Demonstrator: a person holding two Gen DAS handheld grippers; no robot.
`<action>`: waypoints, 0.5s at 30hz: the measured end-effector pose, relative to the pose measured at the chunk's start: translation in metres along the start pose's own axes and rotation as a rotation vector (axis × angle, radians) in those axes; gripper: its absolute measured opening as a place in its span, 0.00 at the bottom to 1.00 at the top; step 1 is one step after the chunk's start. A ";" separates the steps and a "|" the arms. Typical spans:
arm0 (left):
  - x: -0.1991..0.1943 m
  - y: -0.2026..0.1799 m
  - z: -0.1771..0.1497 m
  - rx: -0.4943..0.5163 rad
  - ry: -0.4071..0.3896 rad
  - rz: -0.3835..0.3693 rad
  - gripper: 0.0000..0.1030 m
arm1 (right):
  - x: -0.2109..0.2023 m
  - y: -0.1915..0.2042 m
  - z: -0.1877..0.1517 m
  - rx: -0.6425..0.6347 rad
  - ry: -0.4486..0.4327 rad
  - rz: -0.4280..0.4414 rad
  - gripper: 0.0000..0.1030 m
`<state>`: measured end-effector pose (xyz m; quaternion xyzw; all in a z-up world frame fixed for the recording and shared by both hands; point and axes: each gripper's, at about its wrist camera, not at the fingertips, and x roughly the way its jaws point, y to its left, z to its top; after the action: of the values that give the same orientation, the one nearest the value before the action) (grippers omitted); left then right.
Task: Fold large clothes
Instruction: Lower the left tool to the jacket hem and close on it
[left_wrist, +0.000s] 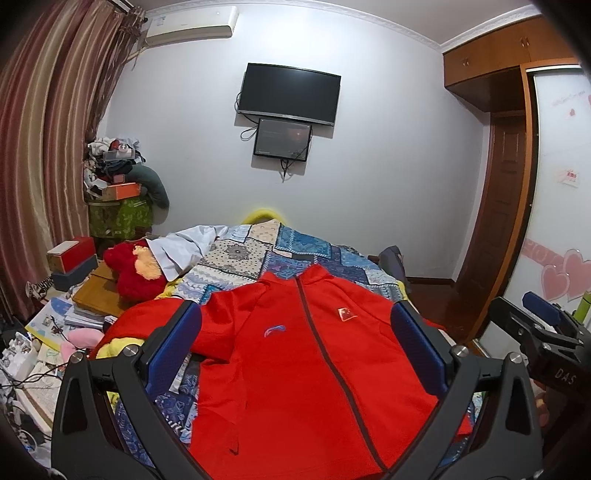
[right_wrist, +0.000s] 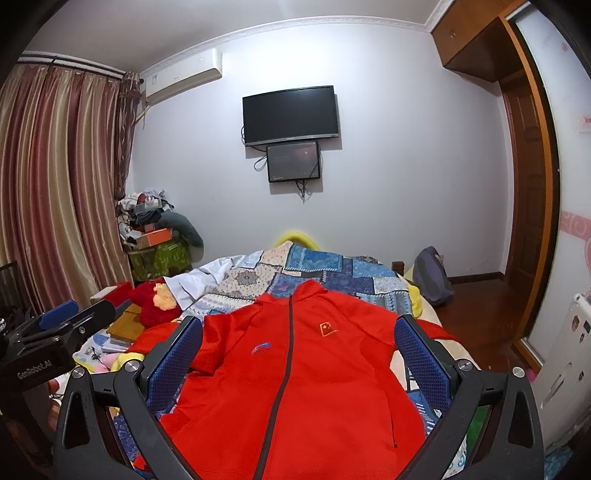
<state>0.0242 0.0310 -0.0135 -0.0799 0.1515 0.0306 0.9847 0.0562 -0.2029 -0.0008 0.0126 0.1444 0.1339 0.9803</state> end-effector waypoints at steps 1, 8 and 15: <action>0.003 0.002 0.001 0.003 0.000 0.007 1.00 | 0.004 0.001 0.001 -0.004 0.002 0.000 1.00; 0.037 0.032 0.018 0.037 0.019 0.091 1.00 | 0.056 0.009 0.015 -0.051 0.029 0.026 1.00; 0.097 0.090 0.033 0.034 0.061 0.198 1.00 | 0.139 0.023 0.027 -0.111 0.107 0.052 1.00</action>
<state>0.1191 0.1289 -0.0251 -0.0488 0.1888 0.1227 0.9731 0.1859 -0.1435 -0.0120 -0.0451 0.1885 0.1677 0.9666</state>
